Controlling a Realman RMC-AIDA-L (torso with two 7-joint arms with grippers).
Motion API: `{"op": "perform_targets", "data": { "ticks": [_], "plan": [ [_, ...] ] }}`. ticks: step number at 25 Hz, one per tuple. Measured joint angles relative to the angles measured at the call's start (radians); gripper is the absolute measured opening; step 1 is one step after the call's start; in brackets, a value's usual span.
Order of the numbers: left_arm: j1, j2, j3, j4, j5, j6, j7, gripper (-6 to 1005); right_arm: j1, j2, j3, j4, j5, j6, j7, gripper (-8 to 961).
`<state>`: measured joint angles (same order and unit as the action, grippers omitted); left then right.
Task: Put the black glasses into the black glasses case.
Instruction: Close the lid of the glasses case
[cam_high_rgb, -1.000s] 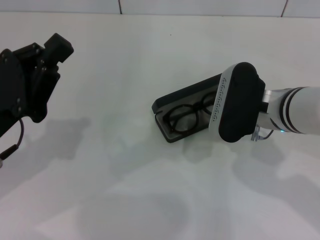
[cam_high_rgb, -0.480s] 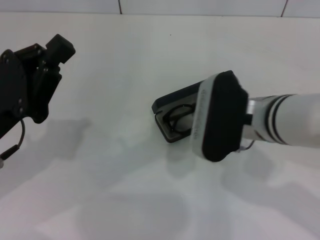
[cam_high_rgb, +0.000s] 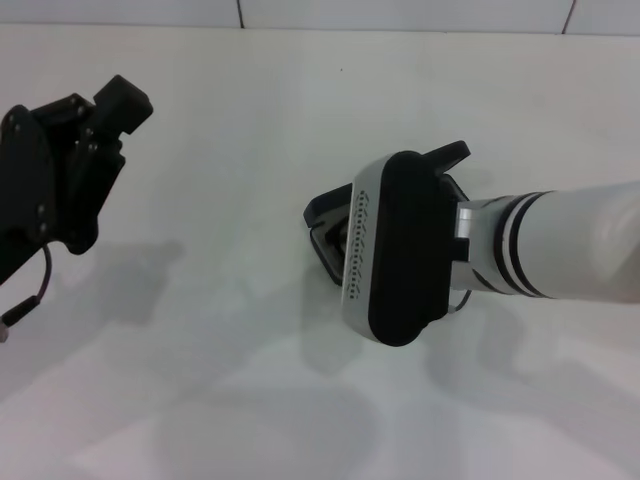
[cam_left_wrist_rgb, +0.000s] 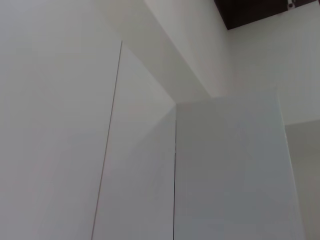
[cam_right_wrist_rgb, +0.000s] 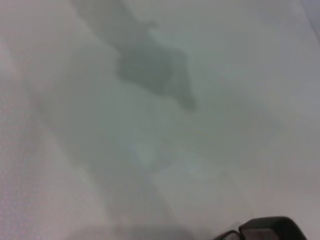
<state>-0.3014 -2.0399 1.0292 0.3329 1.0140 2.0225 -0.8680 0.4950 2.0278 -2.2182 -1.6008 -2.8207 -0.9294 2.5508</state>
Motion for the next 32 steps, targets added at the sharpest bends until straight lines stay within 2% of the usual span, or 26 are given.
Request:
{"op": "perform_targets", "data": {
  "ticks": [9,17,28,32],
  "plan": [
    [0.002,-0.006,0.002,0.000,0.001,0.000,0.000,32,0.011,0.000,0.007,0.068,0.014,0.007,0.005,55],
    [0.003,-0.006,0.001,-0.001,0.002,-0.002,0.000,32,0.072,0.000,0.008,0.178,0.064,0.050,0.003,56],
    [0.008,-0.008,-0.005,-0.002,0.001,-0.005,0.000,33,0.079,0.000,0.010,0.201,0.064,0.085,-0.003,59],
    [0.012,-0.006,-0.005,-0.002,0.001,-0.005,0.000,33,0.050,0.000,0.010,0.144,0.052,0.062,-0.003,59]
  ]
}}
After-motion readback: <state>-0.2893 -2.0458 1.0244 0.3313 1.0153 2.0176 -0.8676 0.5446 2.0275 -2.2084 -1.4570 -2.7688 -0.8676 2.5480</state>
